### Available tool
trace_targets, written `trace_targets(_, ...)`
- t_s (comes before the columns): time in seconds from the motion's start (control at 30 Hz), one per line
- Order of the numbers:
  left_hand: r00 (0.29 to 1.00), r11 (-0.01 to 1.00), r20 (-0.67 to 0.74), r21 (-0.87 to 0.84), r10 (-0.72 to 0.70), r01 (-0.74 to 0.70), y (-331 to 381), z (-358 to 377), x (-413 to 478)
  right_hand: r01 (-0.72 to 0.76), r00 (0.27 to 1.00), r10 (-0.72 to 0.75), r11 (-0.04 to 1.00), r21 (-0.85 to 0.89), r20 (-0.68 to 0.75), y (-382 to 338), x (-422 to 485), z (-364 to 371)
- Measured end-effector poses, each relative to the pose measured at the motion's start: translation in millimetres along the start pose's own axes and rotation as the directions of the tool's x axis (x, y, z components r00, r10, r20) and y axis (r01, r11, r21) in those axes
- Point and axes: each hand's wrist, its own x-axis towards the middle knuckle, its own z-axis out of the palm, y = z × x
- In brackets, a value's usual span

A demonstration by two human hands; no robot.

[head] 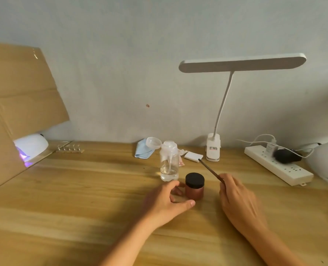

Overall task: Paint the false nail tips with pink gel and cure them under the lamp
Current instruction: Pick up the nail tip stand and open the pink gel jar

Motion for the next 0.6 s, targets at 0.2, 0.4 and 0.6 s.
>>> trace_targets(0.2, 0.998, 0.993, -0.034, 0.100, -0.051, 0.055, 9, 9, 13, 0.031, 0.998, -0.026, 0.995, 0.099, -0.054, 3, 1, 2)
trace_targets(0.4, 0.993, 0.989, -0.119, 0.144, -0.020, 0.037, 2, 15, 13, 0.052, 0.996, -0.040, 0.986, 0.158, -0.075, 1, -6, -1)
trace_targets(0.6, 0.995, 0.996, -0.078, 0.063, -0.063, 0.068, 2, 5, 9, 0.081, 0.997, -0.077, 0.986, 0.147, -0.027, -2, -6, -3)
